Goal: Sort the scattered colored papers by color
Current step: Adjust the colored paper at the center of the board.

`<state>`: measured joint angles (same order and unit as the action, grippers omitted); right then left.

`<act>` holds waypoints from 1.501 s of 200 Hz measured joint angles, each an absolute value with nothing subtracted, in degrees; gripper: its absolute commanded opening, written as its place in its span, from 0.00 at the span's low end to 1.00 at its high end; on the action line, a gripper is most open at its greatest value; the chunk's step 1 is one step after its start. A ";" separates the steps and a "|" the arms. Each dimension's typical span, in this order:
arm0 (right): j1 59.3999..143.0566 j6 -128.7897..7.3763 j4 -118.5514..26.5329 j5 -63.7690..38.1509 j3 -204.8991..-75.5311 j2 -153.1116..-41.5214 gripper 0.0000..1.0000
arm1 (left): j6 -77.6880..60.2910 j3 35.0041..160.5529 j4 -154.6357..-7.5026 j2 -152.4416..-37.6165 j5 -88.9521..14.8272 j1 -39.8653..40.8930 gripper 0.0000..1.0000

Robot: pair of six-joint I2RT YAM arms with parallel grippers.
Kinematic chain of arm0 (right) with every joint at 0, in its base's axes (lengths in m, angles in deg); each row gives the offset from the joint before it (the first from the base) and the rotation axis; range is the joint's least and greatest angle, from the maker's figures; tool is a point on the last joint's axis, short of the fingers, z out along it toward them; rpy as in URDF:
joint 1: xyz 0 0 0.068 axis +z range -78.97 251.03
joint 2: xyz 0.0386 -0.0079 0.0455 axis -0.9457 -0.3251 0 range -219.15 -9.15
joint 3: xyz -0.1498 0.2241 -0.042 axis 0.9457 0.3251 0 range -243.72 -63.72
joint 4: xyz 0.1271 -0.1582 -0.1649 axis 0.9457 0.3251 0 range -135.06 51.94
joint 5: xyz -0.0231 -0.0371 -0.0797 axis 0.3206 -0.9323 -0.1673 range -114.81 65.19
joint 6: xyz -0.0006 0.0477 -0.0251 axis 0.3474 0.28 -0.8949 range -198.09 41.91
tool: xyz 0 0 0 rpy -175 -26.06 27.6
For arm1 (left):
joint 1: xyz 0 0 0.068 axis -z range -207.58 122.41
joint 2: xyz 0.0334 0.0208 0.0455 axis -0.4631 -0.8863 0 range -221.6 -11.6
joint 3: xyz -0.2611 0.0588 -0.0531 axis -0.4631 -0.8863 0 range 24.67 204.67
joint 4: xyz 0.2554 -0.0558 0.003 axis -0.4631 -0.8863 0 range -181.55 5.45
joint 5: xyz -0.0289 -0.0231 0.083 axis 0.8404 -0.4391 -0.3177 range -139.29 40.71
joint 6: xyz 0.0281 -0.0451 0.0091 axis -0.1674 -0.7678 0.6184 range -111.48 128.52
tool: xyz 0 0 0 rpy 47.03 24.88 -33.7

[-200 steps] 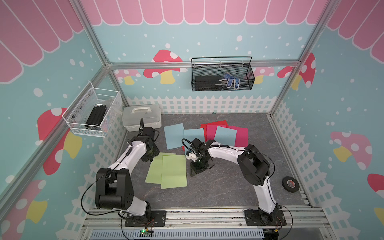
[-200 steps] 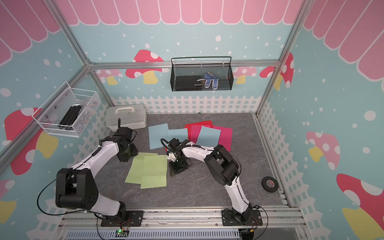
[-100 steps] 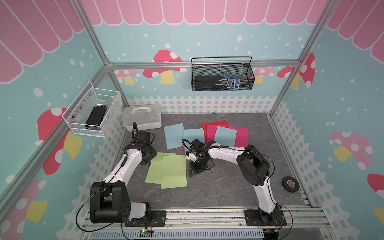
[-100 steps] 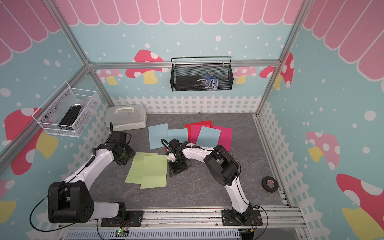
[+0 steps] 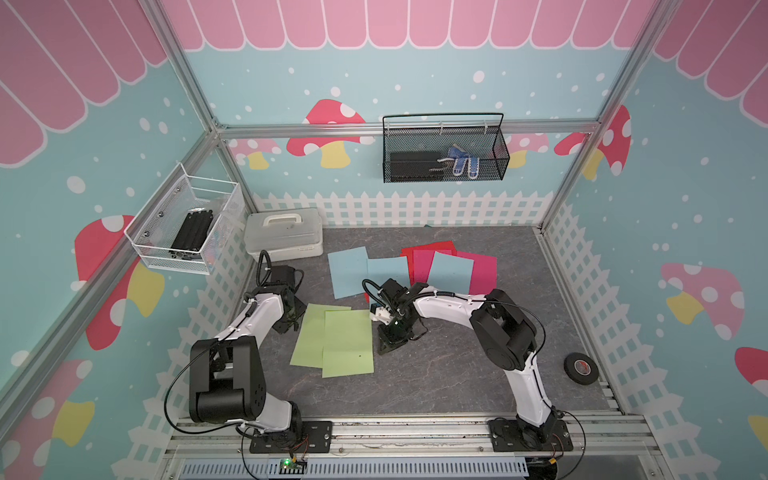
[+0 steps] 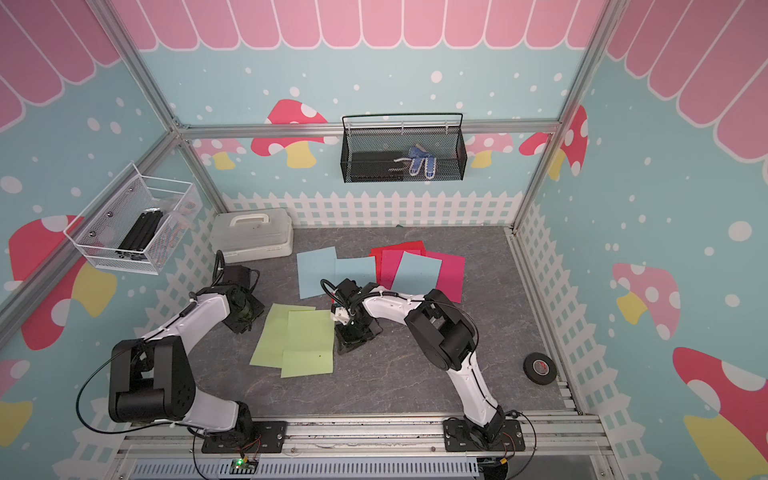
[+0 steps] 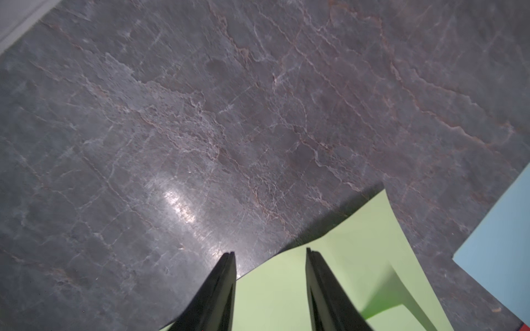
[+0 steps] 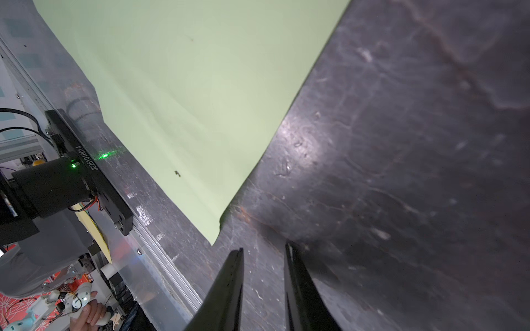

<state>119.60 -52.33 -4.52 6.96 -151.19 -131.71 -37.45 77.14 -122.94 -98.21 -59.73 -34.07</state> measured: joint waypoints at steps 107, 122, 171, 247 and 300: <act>121.75 -51.68 -4.35 9.32 -158.62 -136.87 0.27 | -37.59 73.78 -117.37 -101.46 -56.41 -34.70 0.41; 121.77 -51.46 -4.33 9.39 -159.64 -137.53 0.27 | -37.63 72.20 -116.36 -101.92 -55.64 -34.70 0.41; 121.90 -50.91 -4.04 9.93 -162.22 -139.23 0.26 | -37.78 70.54 -112.28 -101.40 -55.01 -34.70 0.40; 122.73 -49.21 -3.96 10.44 -169.41 -143.30 0.26 | -38.33 68.29 -107.29 -100.28 -53.74 -34.90 0.37; 123.08 -48.03 -3.98 10.87 -172.67 -144.52 0.29 | -38.88 67.35 -105.89 -99.72 -53.28 -35.05 0.36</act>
